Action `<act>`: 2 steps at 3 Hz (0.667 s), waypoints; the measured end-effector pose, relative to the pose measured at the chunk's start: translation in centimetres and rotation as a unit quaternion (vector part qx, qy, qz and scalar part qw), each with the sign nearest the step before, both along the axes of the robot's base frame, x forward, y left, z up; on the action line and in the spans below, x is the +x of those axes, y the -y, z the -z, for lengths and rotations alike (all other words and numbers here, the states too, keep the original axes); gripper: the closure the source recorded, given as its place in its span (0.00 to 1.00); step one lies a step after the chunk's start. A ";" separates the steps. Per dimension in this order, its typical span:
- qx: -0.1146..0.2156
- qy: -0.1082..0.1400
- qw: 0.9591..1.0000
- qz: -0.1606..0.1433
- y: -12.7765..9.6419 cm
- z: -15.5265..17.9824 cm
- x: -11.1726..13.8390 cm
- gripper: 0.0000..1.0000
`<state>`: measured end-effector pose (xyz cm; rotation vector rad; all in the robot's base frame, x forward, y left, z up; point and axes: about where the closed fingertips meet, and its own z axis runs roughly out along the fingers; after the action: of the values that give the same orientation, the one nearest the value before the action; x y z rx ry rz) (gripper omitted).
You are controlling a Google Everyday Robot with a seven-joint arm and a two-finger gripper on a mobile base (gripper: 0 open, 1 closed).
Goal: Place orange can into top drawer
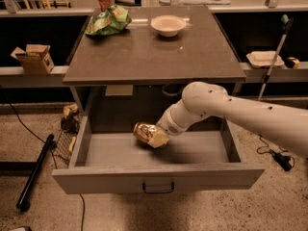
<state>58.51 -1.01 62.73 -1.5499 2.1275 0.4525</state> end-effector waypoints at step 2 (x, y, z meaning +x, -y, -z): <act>0.019 0.001 1.000 -0.009 -1.2 -0.1 0.4 0.12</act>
Offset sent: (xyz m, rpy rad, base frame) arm 0.0065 0.0123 0.0042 0.0613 -0.0031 0.0168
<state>58.86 0.18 62.81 -1.5489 2.0930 0.4962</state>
